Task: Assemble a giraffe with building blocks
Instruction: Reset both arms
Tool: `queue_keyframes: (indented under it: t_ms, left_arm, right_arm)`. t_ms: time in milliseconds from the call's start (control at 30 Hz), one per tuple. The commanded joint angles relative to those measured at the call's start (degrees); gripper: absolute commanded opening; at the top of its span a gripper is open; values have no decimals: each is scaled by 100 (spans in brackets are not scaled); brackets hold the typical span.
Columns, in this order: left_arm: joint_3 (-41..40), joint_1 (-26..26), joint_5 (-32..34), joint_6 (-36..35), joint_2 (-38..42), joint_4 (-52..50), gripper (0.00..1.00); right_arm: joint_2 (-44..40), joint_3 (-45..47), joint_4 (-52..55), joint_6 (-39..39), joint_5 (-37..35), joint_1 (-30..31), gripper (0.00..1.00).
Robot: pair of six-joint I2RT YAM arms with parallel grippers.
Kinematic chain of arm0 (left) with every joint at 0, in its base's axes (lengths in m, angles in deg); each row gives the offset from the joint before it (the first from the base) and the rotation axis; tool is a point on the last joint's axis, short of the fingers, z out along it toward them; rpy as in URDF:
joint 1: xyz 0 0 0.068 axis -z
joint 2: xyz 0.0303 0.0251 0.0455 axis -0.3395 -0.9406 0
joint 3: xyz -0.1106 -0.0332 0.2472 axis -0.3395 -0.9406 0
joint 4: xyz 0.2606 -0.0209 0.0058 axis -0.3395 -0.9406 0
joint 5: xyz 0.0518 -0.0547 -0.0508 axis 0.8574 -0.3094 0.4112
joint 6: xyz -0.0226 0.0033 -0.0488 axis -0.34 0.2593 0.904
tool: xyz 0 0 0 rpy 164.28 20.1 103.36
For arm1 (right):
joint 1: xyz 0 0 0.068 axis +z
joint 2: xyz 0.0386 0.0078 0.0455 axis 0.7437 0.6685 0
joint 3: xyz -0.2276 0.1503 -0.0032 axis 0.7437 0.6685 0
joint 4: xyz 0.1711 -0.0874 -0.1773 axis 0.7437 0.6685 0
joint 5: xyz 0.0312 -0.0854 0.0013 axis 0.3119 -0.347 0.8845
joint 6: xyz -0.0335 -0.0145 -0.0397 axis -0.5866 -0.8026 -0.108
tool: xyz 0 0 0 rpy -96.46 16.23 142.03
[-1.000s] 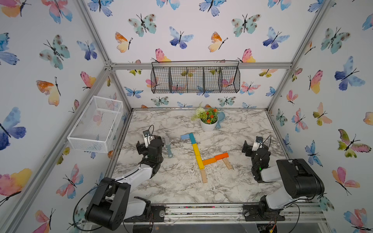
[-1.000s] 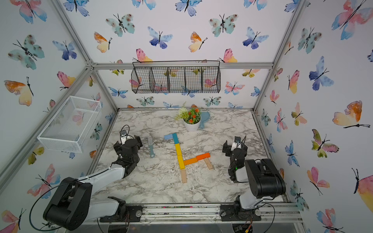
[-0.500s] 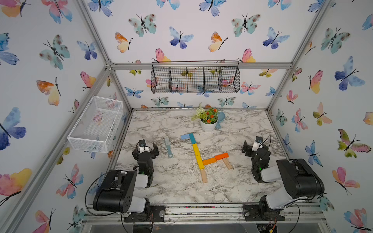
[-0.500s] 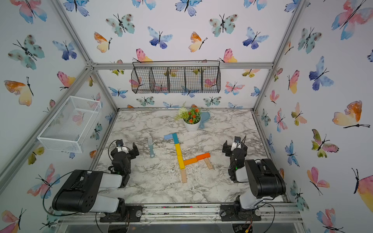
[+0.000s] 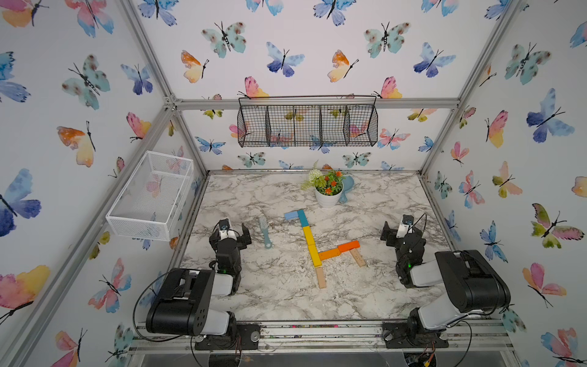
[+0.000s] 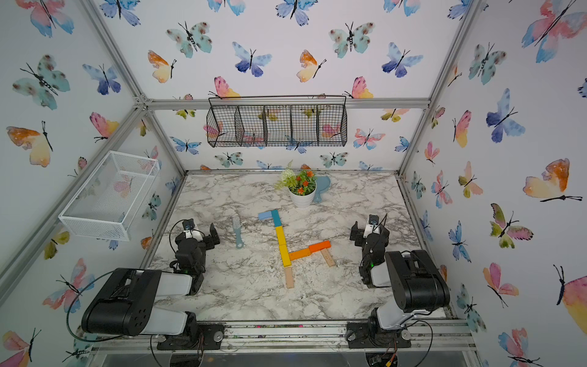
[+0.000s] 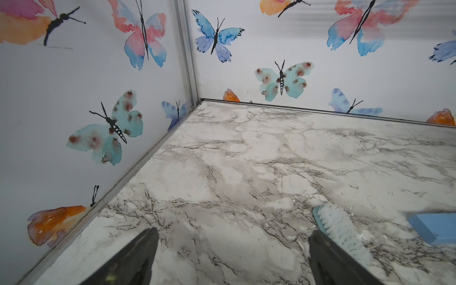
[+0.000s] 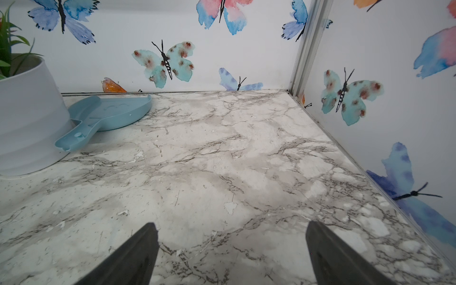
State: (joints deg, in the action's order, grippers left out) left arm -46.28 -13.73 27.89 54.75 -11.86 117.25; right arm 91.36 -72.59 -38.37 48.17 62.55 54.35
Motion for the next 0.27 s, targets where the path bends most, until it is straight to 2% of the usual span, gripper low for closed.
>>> queue_keyframes:
  t_ms: [0,233]
  left_arm:
    - [10,-22,-116,24,61,-30,98]
    - [18,-49,-175,26,72,-37,98]
  right_arm:
    - [-30,-61,-47,9,54,-6,98]
    - [-30,-61,-54,9,62,-7,98]
